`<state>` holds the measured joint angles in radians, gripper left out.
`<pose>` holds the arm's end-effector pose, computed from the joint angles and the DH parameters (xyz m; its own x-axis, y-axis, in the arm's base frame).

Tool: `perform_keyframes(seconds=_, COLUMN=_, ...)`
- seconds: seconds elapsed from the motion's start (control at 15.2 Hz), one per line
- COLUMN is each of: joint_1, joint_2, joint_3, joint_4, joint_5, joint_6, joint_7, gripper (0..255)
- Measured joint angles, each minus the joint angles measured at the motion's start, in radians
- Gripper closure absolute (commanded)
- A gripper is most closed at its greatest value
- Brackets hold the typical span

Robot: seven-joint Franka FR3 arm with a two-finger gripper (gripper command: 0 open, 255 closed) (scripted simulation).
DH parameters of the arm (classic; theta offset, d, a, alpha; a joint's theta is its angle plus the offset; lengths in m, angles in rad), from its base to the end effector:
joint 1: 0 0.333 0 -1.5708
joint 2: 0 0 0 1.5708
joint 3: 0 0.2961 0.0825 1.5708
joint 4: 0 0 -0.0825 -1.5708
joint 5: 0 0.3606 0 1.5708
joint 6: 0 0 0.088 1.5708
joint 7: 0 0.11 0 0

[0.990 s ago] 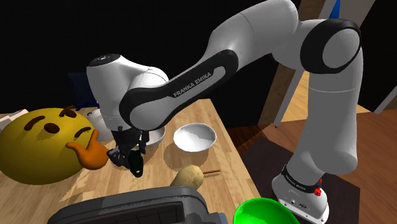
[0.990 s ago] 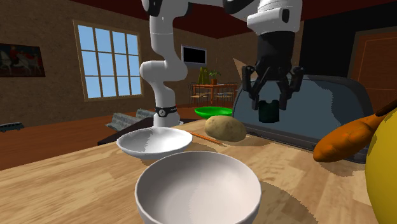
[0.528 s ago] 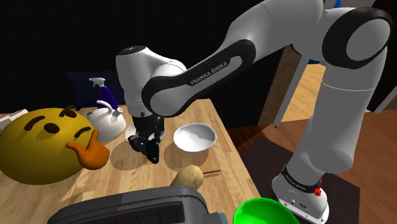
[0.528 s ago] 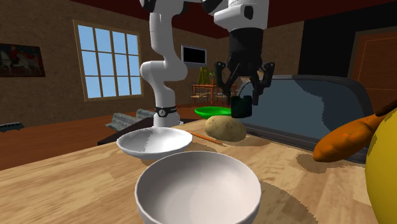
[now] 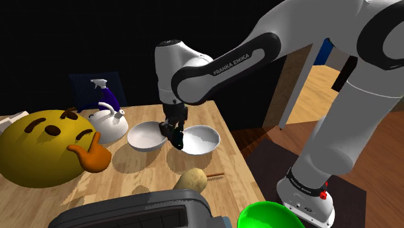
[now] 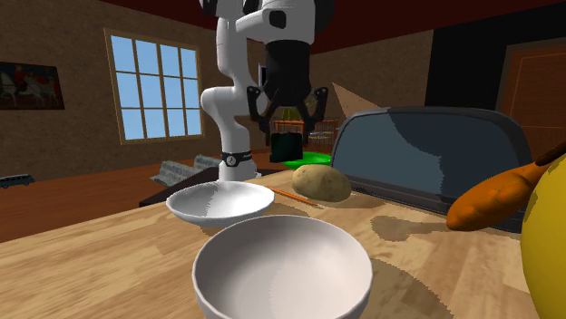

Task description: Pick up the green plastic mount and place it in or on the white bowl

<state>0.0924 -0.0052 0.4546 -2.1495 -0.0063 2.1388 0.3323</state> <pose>0.4408 0.2683 0.3924 0.9763 0.2164 -0.0032 0.2164 -0.9763 0.0091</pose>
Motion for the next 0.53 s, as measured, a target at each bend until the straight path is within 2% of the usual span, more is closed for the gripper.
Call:
perform_keyframes(seconds=0.4, joint_1=-0.064, joint_2=-0.131, joint_3=-0.083, joint_4=-0.139, joint_5=0.055, joint_6=0.019, joint_7=-0.18, gripper=255)
perform_keyframes(seconds=0.53, joint_1=-0.084, joint_2=-0.157, joint_3=-0.113, joint_4=-0.151, joint_5=0.061, joint_6=0.004, joint_7=-0.234, gripper=255)
